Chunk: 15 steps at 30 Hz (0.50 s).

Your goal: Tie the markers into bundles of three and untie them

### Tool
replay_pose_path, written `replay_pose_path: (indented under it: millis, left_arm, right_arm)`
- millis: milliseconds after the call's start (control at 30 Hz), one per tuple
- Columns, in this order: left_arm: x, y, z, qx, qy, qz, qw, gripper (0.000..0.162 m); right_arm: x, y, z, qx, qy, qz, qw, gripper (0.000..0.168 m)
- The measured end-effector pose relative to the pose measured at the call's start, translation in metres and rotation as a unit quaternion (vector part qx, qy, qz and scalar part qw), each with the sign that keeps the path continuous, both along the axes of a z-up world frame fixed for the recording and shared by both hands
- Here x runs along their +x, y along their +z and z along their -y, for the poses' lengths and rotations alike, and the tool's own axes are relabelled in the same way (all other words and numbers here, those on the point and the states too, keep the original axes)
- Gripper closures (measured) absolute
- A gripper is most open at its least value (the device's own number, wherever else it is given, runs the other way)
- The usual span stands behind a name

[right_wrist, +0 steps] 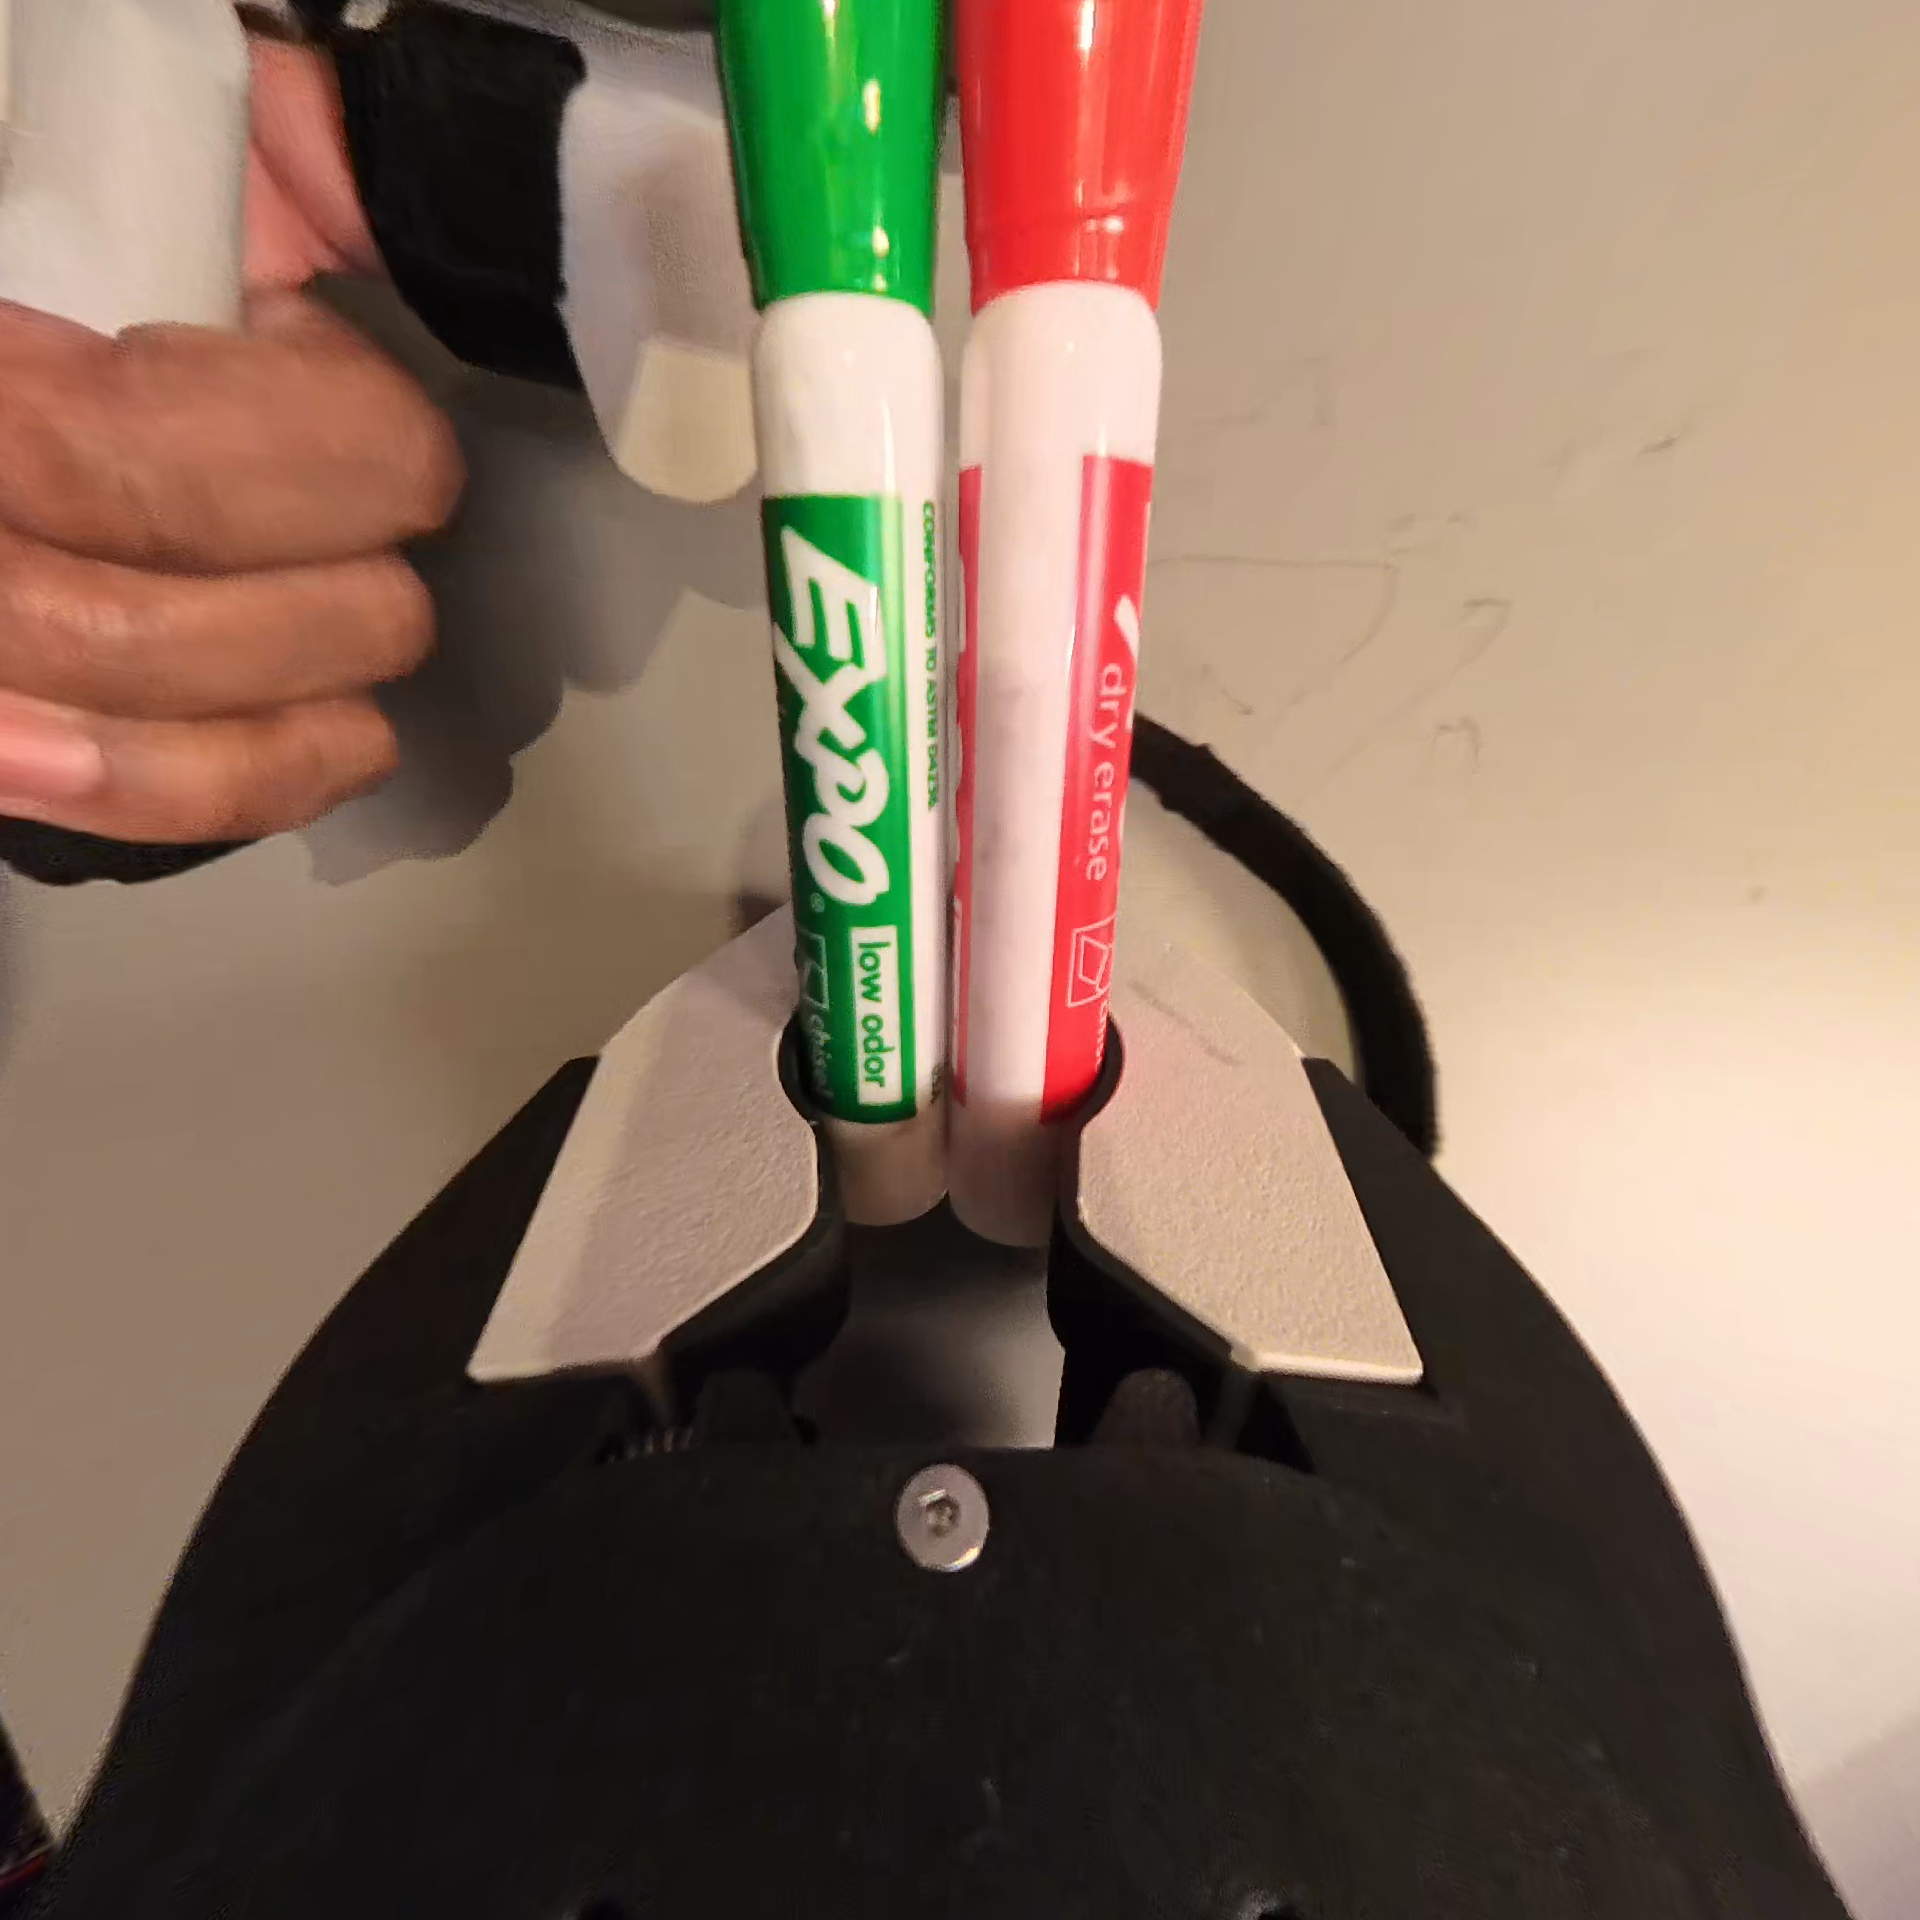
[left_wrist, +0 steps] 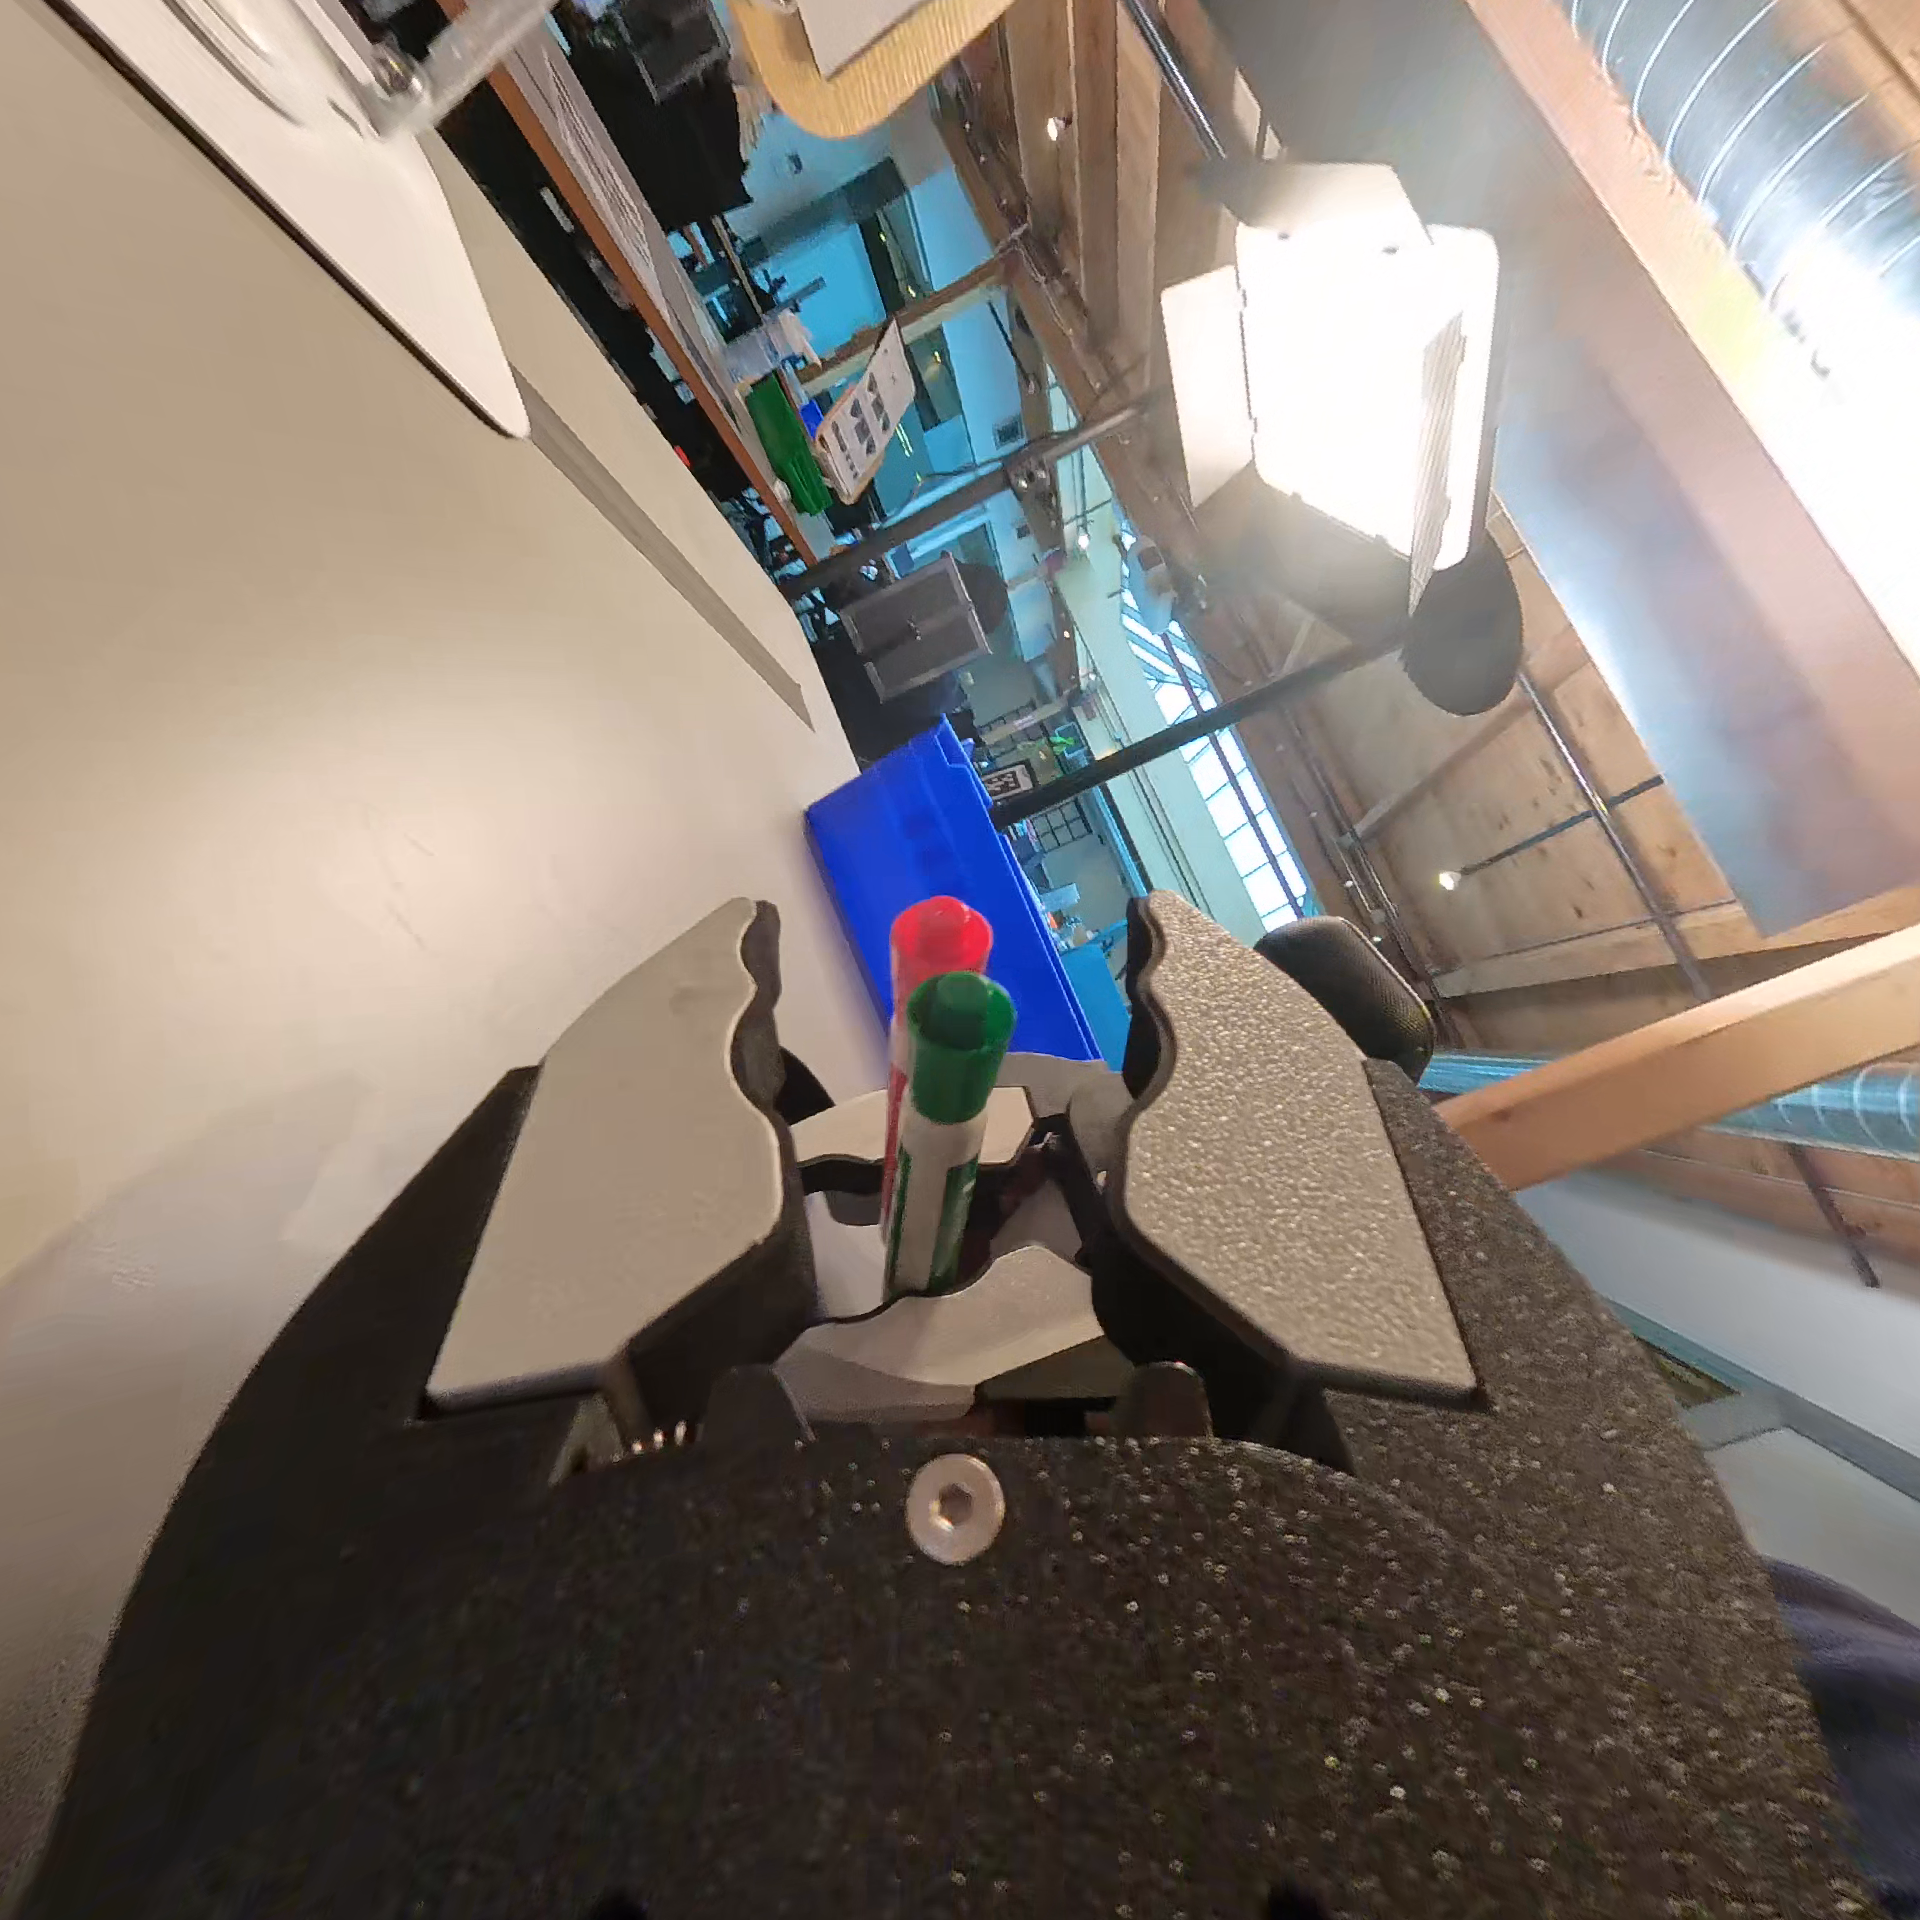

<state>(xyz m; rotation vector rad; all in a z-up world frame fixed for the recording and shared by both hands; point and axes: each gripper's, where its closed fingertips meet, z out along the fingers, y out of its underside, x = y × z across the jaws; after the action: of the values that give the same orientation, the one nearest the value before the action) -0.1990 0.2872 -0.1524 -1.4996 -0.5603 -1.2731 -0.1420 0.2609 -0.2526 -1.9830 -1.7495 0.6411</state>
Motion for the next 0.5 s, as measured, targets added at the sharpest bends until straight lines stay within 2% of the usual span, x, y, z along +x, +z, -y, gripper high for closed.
replay_pose_path:
  millis: [233,333,433,500]
  left_arm:
    - [0.022,-0.014,0.011,-0.042,-0.050,-0.057,0.996,0.113]
    - [0.033,-0.020,0.014,-0.049,-0.061,-0.039,0.996,0.121]
    - [0.033,-0.023,0.014,-0.050,-0.044,-0.013,0.998,0.139]
    - [0.033,-0.023,0.016,-0.050,-0.035,0.000,0.998,0.143]
  right_arm:
    - [0.002,-0.005,0.016,0.012,0.021,0.020,1.000,0.124]
    - [0.004,-0.005,0.019,0.018,0.024,0.026,0.999,0.124]
    - [0.005,-0.006,0.024,0.022,0.033,0.036,0.999,0.124]
    - [0.006,-0.006,0.025,0.028,0.034,0.039,0.998,0.124]
